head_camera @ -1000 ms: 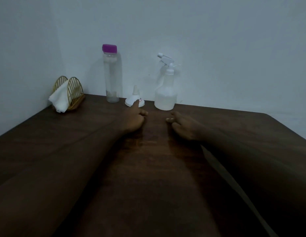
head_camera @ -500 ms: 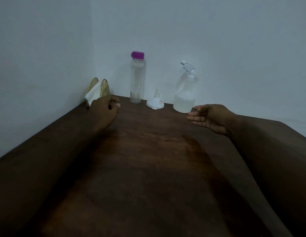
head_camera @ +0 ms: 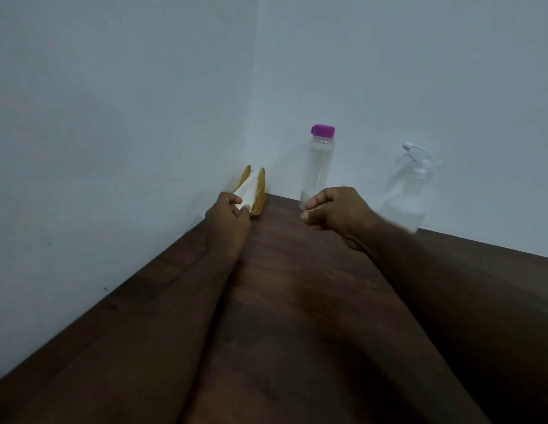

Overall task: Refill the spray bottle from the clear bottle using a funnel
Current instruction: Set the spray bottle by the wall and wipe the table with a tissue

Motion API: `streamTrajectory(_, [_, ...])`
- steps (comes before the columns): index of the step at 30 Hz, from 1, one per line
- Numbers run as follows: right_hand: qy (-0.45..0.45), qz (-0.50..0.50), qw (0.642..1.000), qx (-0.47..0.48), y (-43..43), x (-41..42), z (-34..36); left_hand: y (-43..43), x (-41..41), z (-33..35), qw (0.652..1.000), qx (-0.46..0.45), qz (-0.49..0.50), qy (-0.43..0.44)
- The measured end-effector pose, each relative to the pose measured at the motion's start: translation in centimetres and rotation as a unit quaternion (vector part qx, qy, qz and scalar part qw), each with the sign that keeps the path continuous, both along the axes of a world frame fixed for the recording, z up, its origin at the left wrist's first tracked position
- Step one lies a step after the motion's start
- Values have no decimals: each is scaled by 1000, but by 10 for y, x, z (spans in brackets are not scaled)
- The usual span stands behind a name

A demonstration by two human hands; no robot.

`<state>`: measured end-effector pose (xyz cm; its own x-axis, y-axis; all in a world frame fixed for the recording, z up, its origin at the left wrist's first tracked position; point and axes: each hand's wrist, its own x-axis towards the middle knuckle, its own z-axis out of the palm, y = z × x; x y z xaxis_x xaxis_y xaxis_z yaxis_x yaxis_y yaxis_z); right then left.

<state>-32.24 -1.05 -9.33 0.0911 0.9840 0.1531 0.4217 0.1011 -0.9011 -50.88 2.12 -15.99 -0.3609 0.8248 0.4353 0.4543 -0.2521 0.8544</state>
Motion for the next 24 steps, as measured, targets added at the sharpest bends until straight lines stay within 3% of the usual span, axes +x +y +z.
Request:
streamTrajectory(9, [-120, 1, 992, 49, 61, -71, -13, 28, -17, -8, 994, -65, -22, -90])
streamTrajectory(14, [-176, 8, 983, 49, 84, -90, -22, 56, -18, -5, 996, -87, 13, 15])
streamTrajectory(19, [-199, 5, 979, 51, 96, -93, -23, 75, -19, -5, 996, -68, 45, 35])
streamTrajectory(24, [-151, 3, 988, 25, 110, -95, -17, 74, -17, -5, 994, 36, 80, 67])
